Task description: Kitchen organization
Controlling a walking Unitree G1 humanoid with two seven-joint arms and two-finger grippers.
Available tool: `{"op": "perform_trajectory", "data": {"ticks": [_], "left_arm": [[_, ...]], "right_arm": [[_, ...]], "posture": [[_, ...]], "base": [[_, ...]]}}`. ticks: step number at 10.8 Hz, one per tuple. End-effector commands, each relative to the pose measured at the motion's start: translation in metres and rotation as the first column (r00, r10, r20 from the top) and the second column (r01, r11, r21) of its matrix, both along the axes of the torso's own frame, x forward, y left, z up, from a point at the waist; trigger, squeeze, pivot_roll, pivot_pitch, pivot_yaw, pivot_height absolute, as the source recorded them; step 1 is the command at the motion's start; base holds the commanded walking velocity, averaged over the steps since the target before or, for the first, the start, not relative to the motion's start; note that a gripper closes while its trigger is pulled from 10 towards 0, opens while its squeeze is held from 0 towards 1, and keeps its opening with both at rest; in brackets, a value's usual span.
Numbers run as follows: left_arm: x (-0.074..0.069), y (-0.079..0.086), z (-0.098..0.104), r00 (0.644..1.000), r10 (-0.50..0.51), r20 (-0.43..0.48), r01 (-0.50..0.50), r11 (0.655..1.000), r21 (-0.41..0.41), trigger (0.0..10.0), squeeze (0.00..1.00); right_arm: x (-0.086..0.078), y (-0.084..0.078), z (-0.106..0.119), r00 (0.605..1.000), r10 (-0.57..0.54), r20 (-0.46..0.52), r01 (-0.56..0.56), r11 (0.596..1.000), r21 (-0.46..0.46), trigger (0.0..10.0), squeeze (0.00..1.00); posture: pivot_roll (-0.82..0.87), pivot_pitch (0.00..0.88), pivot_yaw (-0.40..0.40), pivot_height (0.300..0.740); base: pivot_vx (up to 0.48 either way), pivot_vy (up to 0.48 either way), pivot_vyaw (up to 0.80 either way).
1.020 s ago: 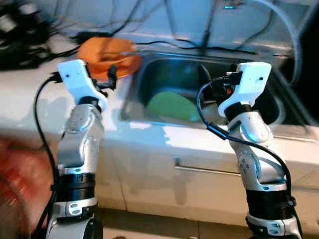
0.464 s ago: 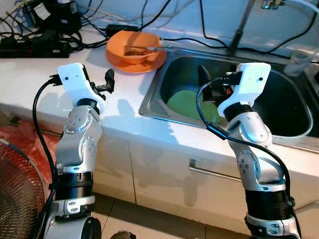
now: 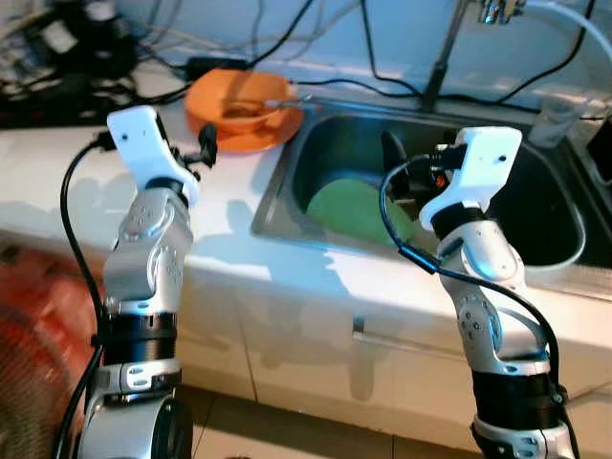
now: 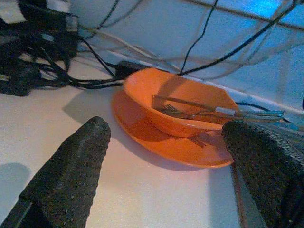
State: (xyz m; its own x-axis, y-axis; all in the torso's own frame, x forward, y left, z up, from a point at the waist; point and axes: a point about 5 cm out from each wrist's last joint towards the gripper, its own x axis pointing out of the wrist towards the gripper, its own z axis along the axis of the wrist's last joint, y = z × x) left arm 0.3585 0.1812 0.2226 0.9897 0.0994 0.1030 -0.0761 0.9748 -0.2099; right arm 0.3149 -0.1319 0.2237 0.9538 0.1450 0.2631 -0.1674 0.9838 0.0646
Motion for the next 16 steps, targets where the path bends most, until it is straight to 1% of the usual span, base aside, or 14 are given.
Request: {"op": "perform_trajectory", "data": {"ticks": [1, 5, 6, 7, 13, 15, 16], "left_arm": [[0.002, 0.002, 0.0, 1.0, 0.005, -0.015, -0.005, 1.0, -0.002, 10.0, 0.0], [0.003, 0.002, 0.0, 1.0, 0.014, -0.017, -0.014, 1.0, -0.006, 10.0, 0.0], [0.002, 0.003, 0.001, 1.0, 0.022, -0.004, -0.022, 1.0, -0.017, 10.0, 0.0], [0.002, 0.002, 0.001, 1.0, 0.019, -0.009, -0.02, 1.0, -0.012, 10.0, 0.0], [0.002, 0.004, -0.008, 0.997, 0.038, -0.062, -0.041, 0.998, -0.037, 10.0, 0.0], [0.003, 0.004, -0.01, 0.996, 0.036, -0.085, -0.044, 0.995, -0.093, 10.0, 0.0], [0.004, 0.005, -0.012, 0.995, 0.035, -0.098, -0.049, 0.987, -0.152, 10.0, 0.0]], "right_arm": [[-0.001, -0.003, 0.0, 1.0, -0.01, -0.009, 0.01, 1.0, 0.004, 10.0, 0.0], [-0.001, -0.003, -0.001, 1.0, -0.01, -0.013, 0.01, 1.0, 0.006, 10.0, 0.0], [-0.001, -0.003, -0.001, 1.0, -0.01, -0.014, 0.01, 1.0, 0.006, 10.0, 0.0], [-0.001, -0.003, -0.001, 1.0, -0.009, -0.014, 0.009, 1.0, 0.005, 10.0, 0.0], [-0.002, -0.003, -0.002, 1.0, -0.009, -0.019, 0.009, 1.0, 0.002, 10.0, 0.0], [-0.002, -0.004, -0.002, 1.0, -0.012, -0.019, 0.012, 1.0, 0.002, 10.0, 0.0], [-0.002, -0.005, -0.001, 1.0, -0.013, -0.018, 0.013, 1.0, 0.002, 10.0, 0.0]], "posture": [[-0.07, 0.091, -0.009, 0.74], [-0.07, 0.089, -0.009, 0.74], [-0.07, 0.09, -0.01, 0.74], [-0.07, 0.089, -0.011, 0.74], [-0.07, 0.09, -0.007, 0.74], [-0.07, 0.094, -0.007, 0.74], [-0.07, 0.096, -0.007, 0.74]], "base": [[0.446, 0.0, 0.0], [0.387, 0.0, 0.0], [0.0, 0.0, 0.0], [0.0, 0.0, 0.0], [0.0, 0.0, 0.0], [0.0, 0.0, 0.0], [0.0, 0.0, 0.0]]}}
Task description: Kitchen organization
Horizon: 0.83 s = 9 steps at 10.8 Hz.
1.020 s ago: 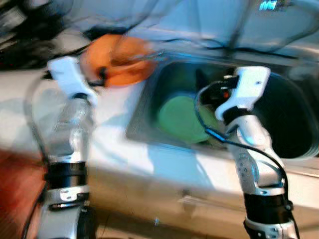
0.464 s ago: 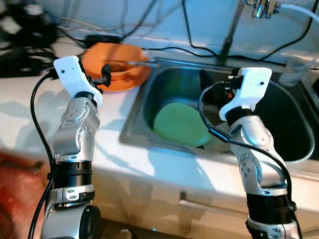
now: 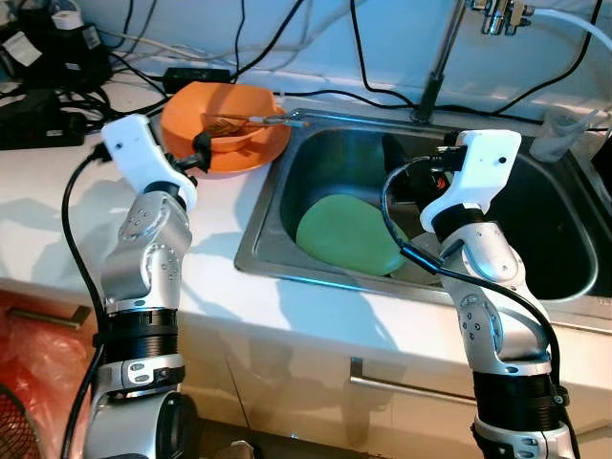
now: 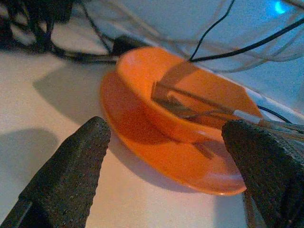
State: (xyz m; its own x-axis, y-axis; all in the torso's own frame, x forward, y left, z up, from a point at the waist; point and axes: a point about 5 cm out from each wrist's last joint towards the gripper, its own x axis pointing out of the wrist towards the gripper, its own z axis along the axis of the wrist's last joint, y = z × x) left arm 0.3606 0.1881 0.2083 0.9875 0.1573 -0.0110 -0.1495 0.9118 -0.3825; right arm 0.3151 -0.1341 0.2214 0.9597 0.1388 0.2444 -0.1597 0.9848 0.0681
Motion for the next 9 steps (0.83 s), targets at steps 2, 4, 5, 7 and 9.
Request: {"op": "perform_trajectory", "data": {"ticks": [2, 4, 5, 7, 9], "left_arm": [[0.0, 0.002, -0.004, 0.999, 0.035, -0.031, -0.037, 0.997, -0.072, 10.0, 0.0], [-0.001, 0.011, -0.009, 0.994, 0.094, -0.054, -0.1, 0.987, -0.123, 10.0, 0.0], [-0.001, 0.014, -0.016, 0.989, 0.119, -0.089, -0.133, 0.975, -0.178, 10.0, 0.0], [0.001, 0.018, -0.024, 0.982, 0.133, -0.136, -0.164, 0.954, -0.251, 10.0, 0.0], [0.006, 0.024, -0.035, 0.97, 0.144, -0.198, -0.21, 0.905, -0.371, 10.0, 0.0]], "right_arm": [[-0.003, -0.004, 0.002, 1.0, -0.008, 0.002, 0.008, 1.0, 0.0, 10.0, 0.0], [-0.005, -0.006, 0.001, 1.0, -0.013, 0.0, 0.013, 1.0, -0.005, 10.0, 0.0], [-0.006, -0.007, 0.002, 1.0, -0.017, 0.0, 0.017, 1.0, -0.009, 10.0, 0.0], [-0.009, -0.011, 0.001, 1.0, -0.029, -0.006, 0.029, 0.999, -0.014, 10.0, 0.0], [-0.012, -0.013, 0.002, 0.999, -0.038, -0.012, 0.038, 0.999, -0.02, 10.0, 0.0]], "posture": [[-0.08, 0.101, -0.007, 0.74], [-0.09, 0.107, -0.006, 0.74], [-0.1, 0.111, -0.003, 0.74], [-0.12, 0.118, -0.003, 0.74], [-0.13, 0.13, -0.009, 0.74]], "base": [[0.0, 0.0, 0.0], [0.0, 0.0, 0.0], [0.0, 0.0, 0.0], [0.0, 0.0, 0.0], [0.0, 0.0, 0.0]]}}
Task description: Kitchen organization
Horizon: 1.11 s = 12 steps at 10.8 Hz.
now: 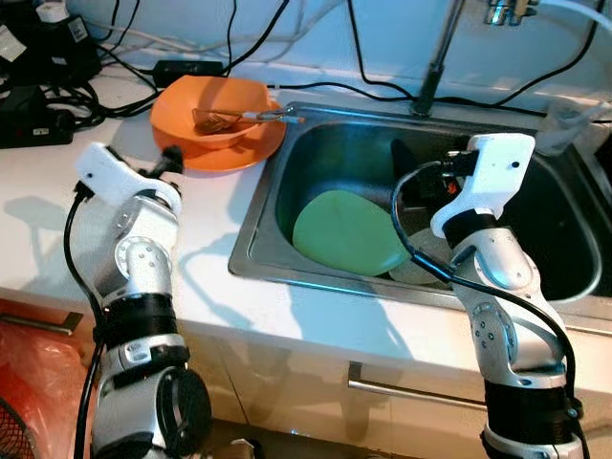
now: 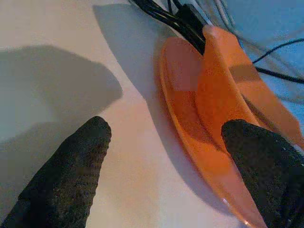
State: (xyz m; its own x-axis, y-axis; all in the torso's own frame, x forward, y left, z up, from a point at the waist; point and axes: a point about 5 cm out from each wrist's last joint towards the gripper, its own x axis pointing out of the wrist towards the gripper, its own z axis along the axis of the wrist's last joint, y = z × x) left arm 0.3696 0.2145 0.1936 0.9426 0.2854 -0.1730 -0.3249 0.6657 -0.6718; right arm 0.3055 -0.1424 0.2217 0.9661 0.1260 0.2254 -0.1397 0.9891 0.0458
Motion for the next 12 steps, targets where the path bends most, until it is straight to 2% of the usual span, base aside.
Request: {"op": "perform_trajectory", "data": {"ticks": [1, 2, 3, 4, 5, 7, 8, 9, 12], "left_arm": [[0.001, -0.003, -0.026, 0.993, -0.02, -0.118, 0.01, 0.996, -0.084, 10.0, 0.0], [0.004, -0.004, -0.028, 0.992, -0.026, -0.121, 0.011, 0.992, -0.126, 10.0, 0.0], [0.008, -0.001, -0.025, 0.995, -0.022, -0.095, 0.009, 0.991, -0.13, 7.2, 0.0], [0.009, 0.002, -0.02, 0.996, -0.011, -0.09, 0.004, 0.997, -0.078, 10.0, 0.94], [0.01, 0.004, -0.02, 0.996, -0.008, -0.091, 0.0, 0.996, -0.084, 10.0, 1.0], [0.012, 0.006, -0.02, 0.996, 0.003, -0.089, -0.013, 0.994, -0.111, 10.0, 1.0], [0.012, 0.005, -0.02, 0.997, 0.008, -0.08, -0.018, 0.992, -0.125, 9.6, 0.48], [0.012, 0.005, -0.02, 0.998, 0.019, -0.064, -0.029, 0.988, -0.155, 0.0, 0.0], [0.01, 0.006, -0.023, 0.997, 0.044, -0.063, -0.054, 0.982, -0.181, 0.0, 0.0]], "right_arm": [[-0.004, -0.006, 0.002, 1.0, -0.019, 0.001, 0.019, 1.0, 0.0, 10.0, 0.0], [-0.005, -0.008, 0.003, 1.0, -0.022, -0.002, 0.022, 1.0, -0.004, 10.0, 0.0], [-0.005, -0.009, 0.003, 1.0, -0.026, -0.005, 0.026, 1.0, -0.008, 10.0, 0.0], [-0.006, -0.01, 0.003, 1.0, -0.029, -0.007, 0.029, 1.0, -0.01, 10.0, 0.0], [-0.006, -0.01, 0.003, 1.0, -0.03, -0.008, 0.03, 0.999, -0.011, 10.0, 0.0], [-0.005, -0.009, 0.002, 1.0, -0.027, -0.013, 0.027, 1.0, -0.008, 10.0, 0.0], [-0.003, -0.008, 0.002, 1.0, -0.026, -0.012, 0.026, 1.0, -0.007, 10.0, 0.0], [-0.003, -0.008, 0.003, 1.0, -0.024, -0.011, 0.024, 1.0, -0.007, 10.0, 0.0], [-0.002, -0.008, 0.003, 1.0, -0.024, -0.008, 0.024, 1.0, -0.007, 10.0, 0.0]], "posture": [[-0.15, 0.135, -0.011, 0.74], [-0.15, 0.137, -0.011, 0.74], [-0.16, 0.142, -0.01, 0.74], [-0.16, 0.142, -0.008, 0.74], [-0.16, 0.142, -0.008, 0.74], [-0.15, 0.137, -0.008, 0.74], [-0.15, 0.134, -0.009, 0.74], [-0.15, 0.129, -0.009, 0.74], [-0.14, 0.124, -0.011, 0.74]], "base": [[0.0, 0.0, 0.0], [0.0, 0.0, 0.0], [0.0, 0.0, 0.0], [0.0, 0.0, 0.0], [0.0, 0.0, 0.0], [0.0, 0.0, 0.0], [0.0, 0.0, 0.0], [0.0, 0.0, 0.0], [0.0, 0.0, 0.0]]}}
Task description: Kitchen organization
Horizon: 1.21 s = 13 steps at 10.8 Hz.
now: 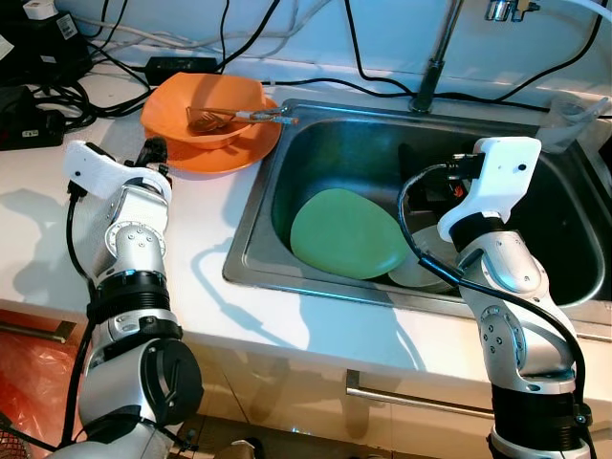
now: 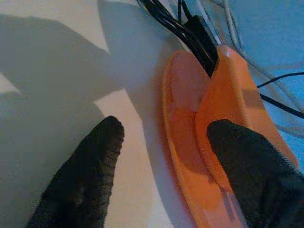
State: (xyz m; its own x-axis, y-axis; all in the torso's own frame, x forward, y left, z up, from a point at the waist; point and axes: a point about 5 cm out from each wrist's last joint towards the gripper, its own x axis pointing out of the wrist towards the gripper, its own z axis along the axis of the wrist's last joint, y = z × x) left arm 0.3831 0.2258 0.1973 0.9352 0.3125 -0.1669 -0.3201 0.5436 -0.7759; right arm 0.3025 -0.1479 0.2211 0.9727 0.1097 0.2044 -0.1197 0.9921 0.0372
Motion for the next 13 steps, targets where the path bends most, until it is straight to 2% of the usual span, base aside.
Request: {"op": "perform_trajectory", "data": {"ticks": [1, 2, 4, 5, 6, 8, 9, 10, 11, 13], "left_arm": [[-0.004, -0.005, -0.026, 0.995, -0.017, -0.098, 0.013, 0.999, -0.045, 0.0, 0.0], [-0.003, -0.007, -0.027, 0.995, -0.024, -0.092, 0.018, 0.998, -0.063, 0.0, 0.0], [0.003, -0.029, -0.031, 0.983, -0.156, -0.092, 0.146, 0.983, -0.113, 0.4, 0.0], [0.003, -0.036, -0.034, 0.978, -0.18, -0.106, 0.167, 0.979, -0.118, 8.0, 0.0], [0.003, -0.04, -0.037, 0.974, -0.195, -0.114, 0.18, 0.975, -0.132, 10.0, 0.0], [0.004, -0.042, -0.04, 0.964, -0.226, -0.138, 0.207, 0.968, -0.14, 10.0, 0.0], [0.005, -0.045, -0.042, 0.958, -0.245, -0.149, 0.224, 0.964, -0.145, 9.4, 0.0], [0.005, -0.046, -0.043, 0.957, -0.249, -0.152, 0.227, 0.962, -0.149, 4.0, 0.0], [0.005, -0.047, -0.046, 0.952, -0.259, -0.164, 0.236, 0.96, -0.152, 0.8, 0.0], [0.006, -0.049, -0.048, 0.944, -0.282, -0.17, 0.256, 0.954, -0.158, 0.0, 0.0]], "right_arm": [[0.001, -0.002, 0.004, 1.0, -0.003, 0.013, 0.002, 1.0, 0.005, 10.0, 0.0], [0.001, -0.002, 0.004, 1.0, -0.001, 0.014, 0.001, 1.0, 0.005, 10.0, 0.0], [0.0, -0.002, 0.004, 1.0, 0.0, 0.014, 0.0, 1.0, 0.003, 10.0, 0.0], [-0.001, -0.002, 0.004, 1.0, -0.002, 0.013, 0.002, 1.0, 0.0, 10.0, 0.0], [-0.002, -0.004, 0.005, 1.0, -0.005, 0.012, 0.005, 1.0, -0.002, 10.0, 0.0], [-0.003, -0.004, 0.005, 1.0, -0.006, 0.01, 0.006, 1.0, -0.005, 10.0, 0.0], [-0.002, -0.005, 0.005, 1.0, -0.007, 0.01, 0.007, 1.0, -0.006, 10.0, 0.0], [-0.002, -0.004, 0.005, 1.0, -0.007, 0.01, 0.007, 1.0, -0.006, 10.0, 0.0], [-0.002, -0.004, 0.005, 1.0, -0.006, 0.009, 0.006, 1.0, -0.006, 10.0, 0.0], [-0.002, -0.004, 0.005, 1.0, -0.006, 0.01, 0.006, 1.0, -0.007, 10.0, 0.0]], "posture": [[-0.14, 0.123, -0.012, 0.74], [-0.14, 0.124, -0.012, 0.74], [-0.15, 0.129, -0.014, 0.74], [-0.16, 0.131, -0.014, 0.74], [-0.16, 0.133, -0.014, 0.74], [-0.16, 0.134, -0.013, 0.74], [-0.16, 0.133, -0.013, 0.74], [-0.17, 0.132, -0.012, 0.74], [-0.17, 0.132, -0.012, 0.74], [-0.17, 0.129, -0.013, 0.74]], "base": [[0.0, 0.0, 0.0], [0.0, 0.0, 0.0], [0.0, 0.0, 0.0], [0.0, 0.0, 0.0], [0.0, 0.0, 0.0], [0.0, 0.0, 0.0], [0.0, 0.0, 0.0], [0.0, 0.0, 0.0], [0.0, 0.0, 0.0], [0.0, 0.0, 0.0]]}}
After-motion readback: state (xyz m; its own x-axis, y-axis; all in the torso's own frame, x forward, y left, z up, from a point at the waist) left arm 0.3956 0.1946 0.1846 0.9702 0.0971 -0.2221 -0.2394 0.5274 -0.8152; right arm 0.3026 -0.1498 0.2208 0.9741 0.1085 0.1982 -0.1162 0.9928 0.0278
